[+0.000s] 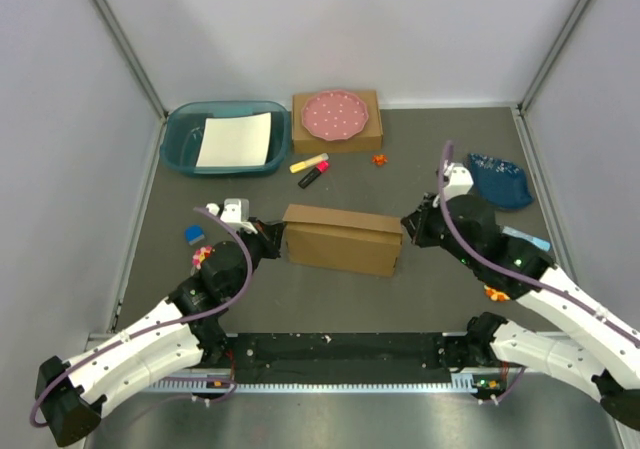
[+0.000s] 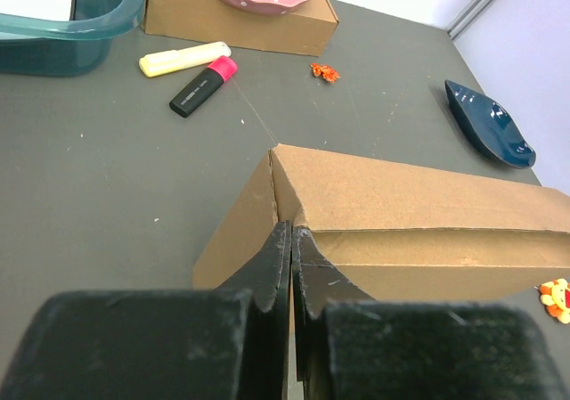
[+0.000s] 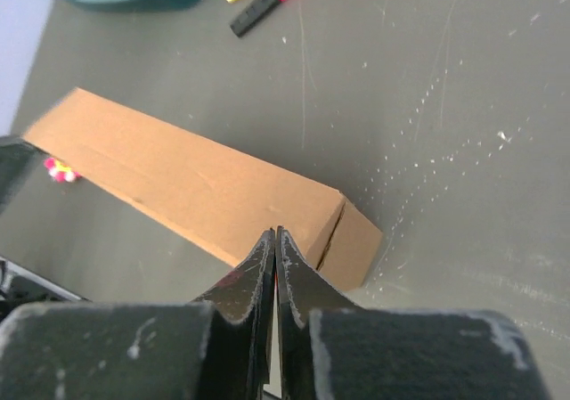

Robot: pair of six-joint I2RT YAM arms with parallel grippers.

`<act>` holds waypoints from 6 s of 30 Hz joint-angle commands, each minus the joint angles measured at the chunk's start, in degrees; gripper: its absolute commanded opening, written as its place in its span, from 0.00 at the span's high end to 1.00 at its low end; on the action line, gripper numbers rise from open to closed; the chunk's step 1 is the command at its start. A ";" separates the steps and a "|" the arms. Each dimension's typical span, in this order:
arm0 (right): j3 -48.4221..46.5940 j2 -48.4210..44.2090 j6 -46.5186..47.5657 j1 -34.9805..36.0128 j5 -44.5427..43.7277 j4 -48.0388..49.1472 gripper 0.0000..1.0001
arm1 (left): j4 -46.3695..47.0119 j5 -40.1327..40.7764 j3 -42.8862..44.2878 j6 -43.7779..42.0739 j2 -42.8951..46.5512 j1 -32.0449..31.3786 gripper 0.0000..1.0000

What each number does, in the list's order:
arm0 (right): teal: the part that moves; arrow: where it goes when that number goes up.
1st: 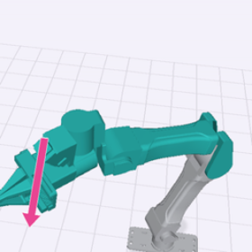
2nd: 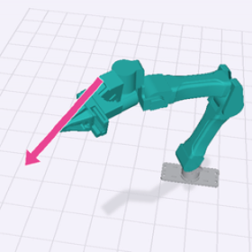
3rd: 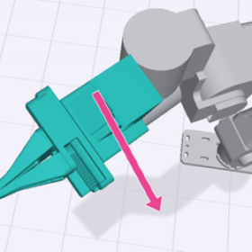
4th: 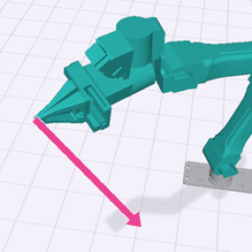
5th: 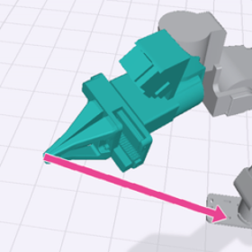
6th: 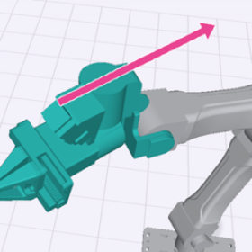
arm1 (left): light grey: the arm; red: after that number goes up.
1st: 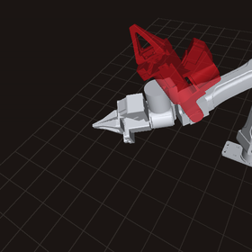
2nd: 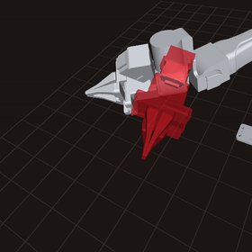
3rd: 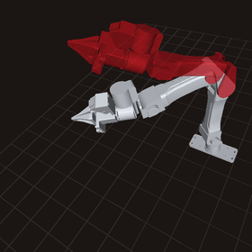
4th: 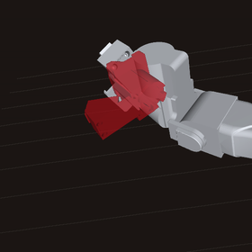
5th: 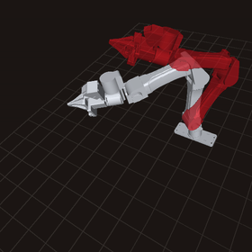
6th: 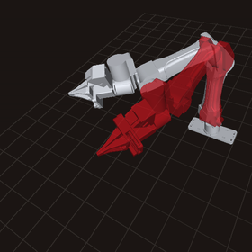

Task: Fold the paper box

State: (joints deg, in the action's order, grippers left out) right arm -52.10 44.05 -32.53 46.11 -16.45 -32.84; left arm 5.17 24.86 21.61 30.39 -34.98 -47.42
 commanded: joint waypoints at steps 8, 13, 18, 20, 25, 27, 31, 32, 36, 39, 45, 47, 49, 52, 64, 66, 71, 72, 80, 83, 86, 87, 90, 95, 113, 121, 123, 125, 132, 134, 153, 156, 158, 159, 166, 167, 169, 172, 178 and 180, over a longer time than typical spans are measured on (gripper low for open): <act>16.58 -2.39 -4.20 0.30 1.77 4.10 1.00 | -13.17 -2.80 -3.94 0.99 -1.41 -0.22 1.00; 20.19 -3.01 -5.17 0.30 1.51 4.19 1.00 | -15.44 -2.10 -1.84 0.37 -0.44 -0.31 1.00; 19.14 -2.57 -5.17 0.30 0.36 3.92 1.00 | -19.14 -0.34 4.22 -2.79 0.70 -0.31 0.80; 18.09 -1.69 -5.17 0.30 0.10 3.84 1.00 | -22.63 0.62 6.25 -3.49 0.27 -0.22 0.67; 16.85 -0.20 -5.17 0.30 -0.34 3.84 1.00 | -31.09 3.79 12.58 -1.39 -1.84 -0.22 0.56; 16.68 0.33 -5.08 0.30 -0.78 3.84 1.00 | -31.89 5.19 12.93 -0.69 -1.58 -0.31 0.55; 16.15 1.12 -4.82 0.30 -1.22 3.84 1.00 | -31.71 5.46 13.46 -1.12 -0.44 -0.22 0.53; 16.06 1.30 -4.73 0.30 -1.22 3.84 1.00 | -31.89 5.29 13.81 -1.39 -0.35 -0.22 0.53; 15.45 1.48 -4.56 0.30 -0.78 3.75 1.00 | -32.42 6.33 16.01 -1.04 2.02 -0.31 0.51; 15.44 1.21 -4.38 0.30 -0.52 3.75 1.00 | -27.95 9.23 16.36 -2.44 5.27 -0.31 0.52; 15.88 0.60 -4.12 0.30 -0.43 3.75 1.00 | -11.52 12.06 16.01 -6.83 5.37 -0.13 0.62; 15.97 0.51 -4.12 0.30 -0.25 3.75 1.00 | -7.74 10.65 16.18 -8.24 2.56 -0.13 0.76; 16.06 0.59 -4.12 0.30 0.10 3.75 1.00 | -3.00 7.49 16.36 -9.03 -0.85 -0.13 0.84; 16.32 0.07 -4.20 0.30 0.54 3.75 1.00 | 1.32 5.99 15.93 -9.38 -4.29 -0.04 0.92; 18.61 -2.65 -5.17 0.39 1.86 3.57 1.00 | 3.80 1.86 3.37 -1.84 -11.25 0.13 0.98; 18.35 -2.74 -5.17 0.30 1.94 3.40 1.00 | 3.45 1.24 0.64 -0.86 -11.07 0.22 0.98; 16.07 -2.83 -4.82 0.30 1.07 2.87 1.00 | 3.09 1.94 -2.00 0.90 -10.55 0.22 0.98; 14.15 -2.92 -4.65 0.30 0.28 2.70 1.00 | 3.18 2.12 -2.01 0.90 -10.28 0.22 0.98; 4.28 -5.12 -3.06 0.30 -0.08 7.43 1.00 | 2.12 3.09 -1.21 0.63 -11.25 0.13 0.98; 6.03 -4.33 -3.15 0.30 0.71 9.90 1.00 | 2.56 3.00 -2.26 1.33 -11.16 0.22 0.98; 10.86 -3.10 -4.90 0.30 1.86 9.99 1.00 | 2.39 2.65 -3.32 1.86 -11.07 0.22 0.98; 14.53 -3.18 -5.69 0.30 2.64 9.99 1.00 | 2.30 2.56 -3.67 1.95 -11.16 0.13 0.98; 22.11 -4.23 -8.68 0.30 3.52 10.16 1.00 | 2.13 1.42 -5.17 2.92 -12.03 0.13 0.98; 25.55 -8.36 -10.80 0.30 3.71 10.25 1.00 | 1.86 0.19 -7.10 5.03 -12.66 0.13 0.98; 22.30 -5.91 -8.69 0.30 2.65 9.02 1.00 | 0.10 0.73 3.62 1.16 0.80 3.82 0.82; 23.97 -5.82 -9.21 0.30 3.26 9.02 1.00 | 5.10 -2.35 0.55 3.09 -0.88 3.82 0.78; 24.41 -5.82 -9.21 0.30 3.26 9.02 1.00 | 5.55 -4.37 -0.07 3.44 -1.84 3.74 0.80; 24.85 -5.82 -9.30 0.30 3.35 9.02 1.00 | 4.76 -8.50 -0.86 3.97 -2.98 3.82 0.82; 27.22 -10.20 -10.09 0.30 6.07 7.27 1.00 | 2.13 -14.05 -8.50 8.44 0.69 2.60 0.90; 28.01 -12.23 -9.92 0.21 7.56 5.95 1.00 | -1.10 -14.14 -10.79 8.98 5.50 1.63 0.93; 20.81 -20.76 -10.10 0.39 3.97 0.14 0.52 | -15.02 -1.57 -3.77 7.84 21.63 0.40 0.52; 20.98 -20.50 -9.74 0.39 4.84 0.32 0.53 | -13.00 -0.87 -3.33 7.75 20.22 0.48 0.51; 21.60 -20.76 -9.65 0.39 5.98 0.23 0.54 | -11.42 -0.69 -3.32 6.97 19.95 0.31 0.51; 21.95 -21.11 -9.83 0.39 6.25 0.06 0.54 | -11.06 -0.61 -3.41 6.61 19.87 0.40 0.51; 21.43 -25.15 -10.44 0.39 4.50 -3.19 0.51 | -12.91 -1.48 -3.85 6.79 18.28 0.40 0.51; 21.07 -24.98 -10.36 0.39 4.32 -3.37 0.50 | -12.90 -1.57 -4.11 6.96 18.20 0.40 0.51; 19.50 -24.37 -10.36 0.39 3.36 -3.81 0.48 | -12.82 -1.57 -4.20 6.87 18.28 0.40 0.51; 16.95 -22.79 -9.92 0.39 2.04 -3.81 0.45 | -12.82 -1.40 -4.12 6.61 18.28 0.40 0.51; 12.11 -19.97 -7.72 0.30 0.11 -7.05 0.45 | -12.99 -4.29 -4.55 6.52 17.23 0.40 0.52; 10.97 -21.72 -7.89 0.39 -1.04 -9.42 0.45 | -13.26 -4.91 -5.26 7.31 17.40 0.31 0.52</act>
State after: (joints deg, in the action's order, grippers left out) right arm -36.49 24.12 -41.87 46.33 -13.89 -38.02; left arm -9.93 22.28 16.10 37.56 -17.10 -46.98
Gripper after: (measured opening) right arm 0.551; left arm 0.484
